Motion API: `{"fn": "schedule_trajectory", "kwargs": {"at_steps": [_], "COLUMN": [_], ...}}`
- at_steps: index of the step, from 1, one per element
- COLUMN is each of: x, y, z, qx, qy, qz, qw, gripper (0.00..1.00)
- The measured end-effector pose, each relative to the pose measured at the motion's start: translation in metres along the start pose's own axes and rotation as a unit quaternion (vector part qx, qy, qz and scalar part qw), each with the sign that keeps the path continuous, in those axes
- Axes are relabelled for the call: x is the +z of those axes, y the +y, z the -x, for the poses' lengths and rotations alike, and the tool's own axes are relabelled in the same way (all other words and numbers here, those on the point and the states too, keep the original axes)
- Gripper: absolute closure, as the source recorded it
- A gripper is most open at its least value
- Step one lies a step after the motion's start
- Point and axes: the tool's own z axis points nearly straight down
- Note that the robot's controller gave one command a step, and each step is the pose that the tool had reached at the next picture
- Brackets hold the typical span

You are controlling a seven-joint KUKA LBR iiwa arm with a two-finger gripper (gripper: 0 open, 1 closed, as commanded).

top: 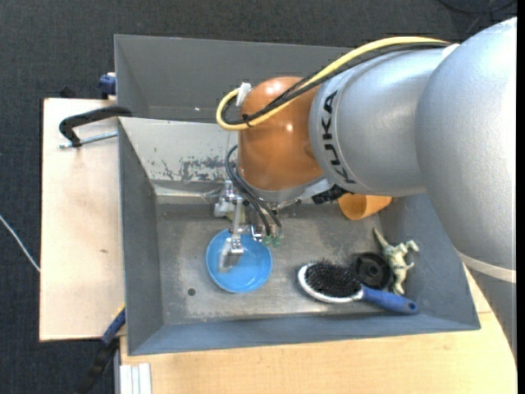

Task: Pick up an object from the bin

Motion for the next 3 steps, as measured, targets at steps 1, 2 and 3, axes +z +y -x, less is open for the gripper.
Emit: {"fn": "schedule_trajectory", "kwargs": {"at_steps": [1, 2, 3], "x": [0.048, 0.011, 0.056], "y": [-0.029, 0.029, -0.030], "z": [0.004, -0.042, -0.021], "qx": [-0.046, -0.145, -0.171], "qy": [-0.0076, -0.0049, -0.0116], "qz": [0.001, 0.001, 0.004], "qw": [0.9989, 0.9895, 0.9851], "gripper": [0.00, 0.00, 0.00]}}
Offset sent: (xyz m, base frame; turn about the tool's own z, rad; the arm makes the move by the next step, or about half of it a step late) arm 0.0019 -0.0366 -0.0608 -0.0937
